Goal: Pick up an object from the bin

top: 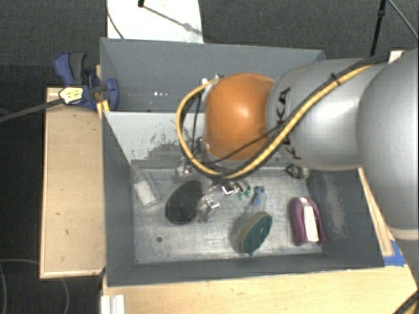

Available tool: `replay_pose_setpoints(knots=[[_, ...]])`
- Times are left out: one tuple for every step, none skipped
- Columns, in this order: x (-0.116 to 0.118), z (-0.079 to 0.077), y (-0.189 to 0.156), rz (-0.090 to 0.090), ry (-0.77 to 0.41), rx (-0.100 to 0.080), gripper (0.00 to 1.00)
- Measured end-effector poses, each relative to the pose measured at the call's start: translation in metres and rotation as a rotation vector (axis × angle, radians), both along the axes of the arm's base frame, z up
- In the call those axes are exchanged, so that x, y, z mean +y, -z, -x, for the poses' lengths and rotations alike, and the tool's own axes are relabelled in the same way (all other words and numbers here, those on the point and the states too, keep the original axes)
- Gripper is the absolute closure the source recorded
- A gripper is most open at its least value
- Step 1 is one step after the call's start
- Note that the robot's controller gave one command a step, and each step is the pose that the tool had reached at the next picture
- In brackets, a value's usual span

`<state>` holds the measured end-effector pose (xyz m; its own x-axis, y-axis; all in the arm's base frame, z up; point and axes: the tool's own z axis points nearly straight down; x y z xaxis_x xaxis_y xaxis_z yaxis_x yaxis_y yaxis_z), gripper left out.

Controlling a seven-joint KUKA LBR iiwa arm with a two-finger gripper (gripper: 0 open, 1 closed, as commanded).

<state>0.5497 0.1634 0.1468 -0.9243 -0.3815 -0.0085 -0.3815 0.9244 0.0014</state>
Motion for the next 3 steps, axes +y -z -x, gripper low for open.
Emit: replay_pose_setpoints(knots=[[0.019, -0.014, 0.078, 0.002, 0.099, 0.006, 0.00], [0.019, -0.015, 0.073, 0.000, 0.100, 0.002, 1.00], [0.013, -0.019, -0.083, 0.001, 0.102, -0.001, 1.00]])
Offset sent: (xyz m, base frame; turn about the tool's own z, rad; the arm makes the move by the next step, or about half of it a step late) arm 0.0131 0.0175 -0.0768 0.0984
